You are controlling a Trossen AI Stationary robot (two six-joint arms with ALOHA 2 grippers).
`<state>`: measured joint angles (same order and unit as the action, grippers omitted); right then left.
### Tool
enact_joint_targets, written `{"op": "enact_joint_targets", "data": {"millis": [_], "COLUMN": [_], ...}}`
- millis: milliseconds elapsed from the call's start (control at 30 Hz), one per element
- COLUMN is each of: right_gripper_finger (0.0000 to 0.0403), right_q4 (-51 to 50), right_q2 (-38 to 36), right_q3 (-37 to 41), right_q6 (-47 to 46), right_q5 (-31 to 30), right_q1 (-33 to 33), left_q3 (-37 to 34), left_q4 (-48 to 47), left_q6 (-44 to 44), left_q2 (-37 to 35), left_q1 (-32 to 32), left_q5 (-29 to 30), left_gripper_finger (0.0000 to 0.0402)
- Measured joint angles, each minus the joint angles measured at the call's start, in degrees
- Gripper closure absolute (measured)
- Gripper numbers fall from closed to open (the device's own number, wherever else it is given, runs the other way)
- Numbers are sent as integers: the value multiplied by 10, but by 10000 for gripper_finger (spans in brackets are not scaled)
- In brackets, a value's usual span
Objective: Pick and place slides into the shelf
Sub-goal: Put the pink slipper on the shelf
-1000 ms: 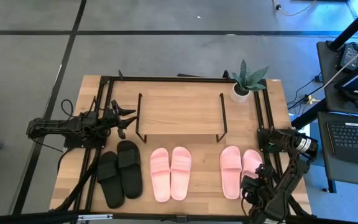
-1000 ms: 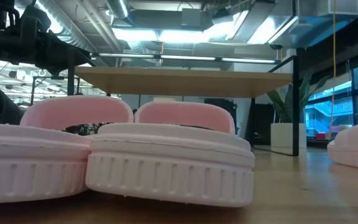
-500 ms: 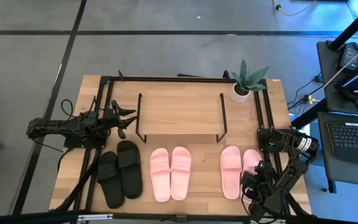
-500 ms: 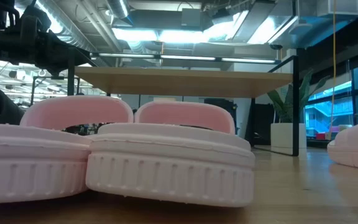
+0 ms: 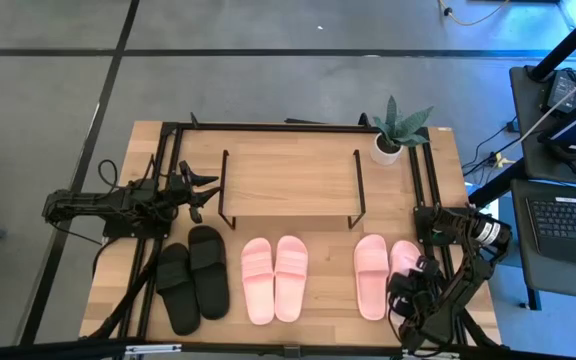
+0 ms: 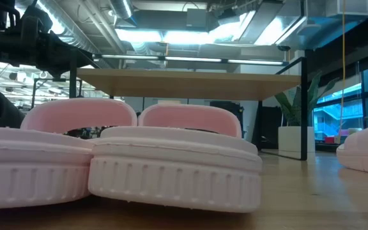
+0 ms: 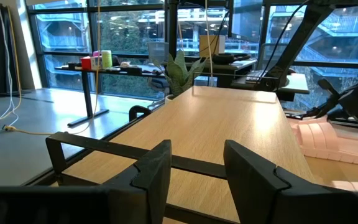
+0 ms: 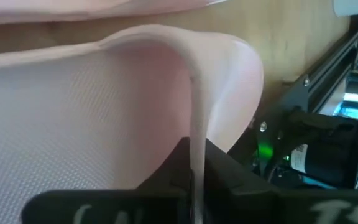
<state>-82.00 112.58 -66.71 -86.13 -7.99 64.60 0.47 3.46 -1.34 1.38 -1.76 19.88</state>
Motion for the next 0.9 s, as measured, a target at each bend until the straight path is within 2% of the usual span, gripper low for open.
{"op": "enact_joint_targets", "data": {"millis": [233, 633, 900], "right_gripper_finger": [391, 392, 392], "right_q4": [-84, -79, -80], "right_q2": [0, -20, -20], "right_q3": [-61, -113, -183], "right_q6": [-13, -43, -36], "right_q5": [5, -40, -55], "right_q1": [1, -7, -25], "left_q3": [0, 0, 0], "left_q4": [0, 0, 0], "left_q6": [0, 0, 0], "left_q2": [0, 0, 0], "left_q1": [0, 0, 0], "left_q5": [0, 5, 5], "left_gripper_finger": [260, 260, 260]}}
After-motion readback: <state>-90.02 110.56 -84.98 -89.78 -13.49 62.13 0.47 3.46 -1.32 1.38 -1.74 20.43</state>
